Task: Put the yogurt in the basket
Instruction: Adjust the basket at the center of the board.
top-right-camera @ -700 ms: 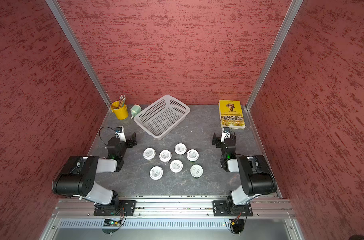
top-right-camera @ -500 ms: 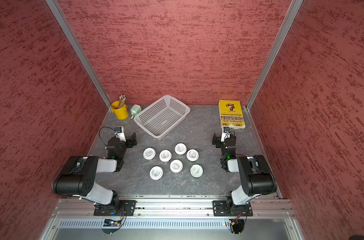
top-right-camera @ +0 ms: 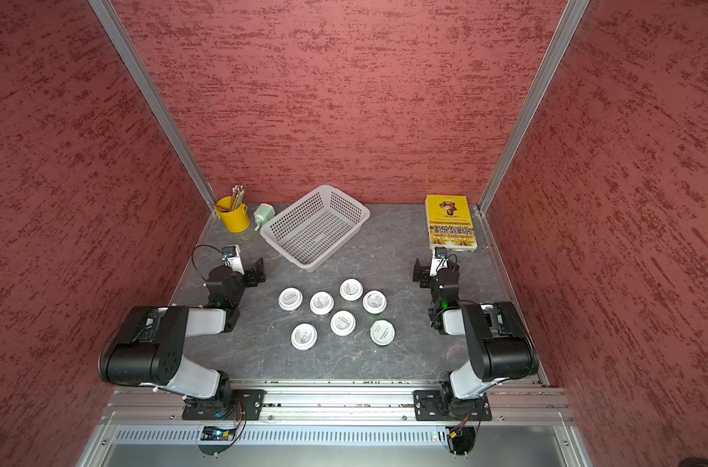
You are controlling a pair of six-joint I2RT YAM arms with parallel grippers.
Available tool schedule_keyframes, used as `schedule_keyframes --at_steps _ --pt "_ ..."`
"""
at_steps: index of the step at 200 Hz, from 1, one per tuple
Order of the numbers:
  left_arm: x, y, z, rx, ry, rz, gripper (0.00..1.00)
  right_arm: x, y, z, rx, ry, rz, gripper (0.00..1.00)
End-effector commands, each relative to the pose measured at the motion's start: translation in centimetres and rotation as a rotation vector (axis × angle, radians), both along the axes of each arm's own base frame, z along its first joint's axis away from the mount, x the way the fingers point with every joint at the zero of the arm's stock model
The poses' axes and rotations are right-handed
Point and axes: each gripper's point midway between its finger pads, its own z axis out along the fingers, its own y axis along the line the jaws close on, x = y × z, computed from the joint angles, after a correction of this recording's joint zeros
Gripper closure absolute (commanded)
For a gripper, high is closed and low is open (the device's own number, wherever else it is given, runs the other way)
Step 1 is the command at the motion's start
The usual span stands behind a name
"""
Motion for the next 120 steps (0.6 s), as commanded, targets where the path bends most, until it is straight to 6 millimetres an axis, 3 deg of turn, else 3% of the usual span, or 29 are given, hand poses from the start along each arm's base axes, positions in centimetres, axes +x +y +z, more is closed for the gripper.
schedule_keyframes --at_steps 1,16,32,42,58,75,95,102,120 --pt "0.5 1.4 5.4 0.031 0.004 0.157 0.0 0.6 0.6 3.8 0.004 -0.026 0.051 0.05" --pt "0.4 1.1 8.2 -0.023 0.083 0.193 0.0 0.9 0.6 6.5 0.009 0.009 0.037 0.05" --pt "0.0 -0.8 10.5 -0.104 0.162 0.191 0.0 1.2 1.5 9.8 0.034 0.038 0.047 0.03" --pt "-0.5 -1.9 11.2 -0.153 0.214 0.213 0.0 1.3 2.2 10.8 0.044 0.107 0.047 0.03" --pt "-1.5 -4.2 12.0 -0.247 0.295 0.214 0.0 0.8 4.4 10.8 0.026 0.299 0.081 0.03" --pt "-2.2 -7.4 11.3 -0.399 0.408 0.165 0.0 -0.2 6.7 10.8 0.01 0.478 0.124 0.02" --pt "-2.8 -11.5 9.0 -0.595 0.577 0.113 0.0 -2.2 10.1 10.7 -0.016 0.627 0.266 0.02" --pt "-2.9 -12.9 8.5 -0.645 0.629 0.085 0.0 -2.6 11.2 9.9 -0.049 0.678 0.305 0.01" --pt "-3.2 -14.3 7.1 -0.669 0.71 0.122 0.0 -3.4 12.9 10.4 -0.093 0.703 0.377 0.02"
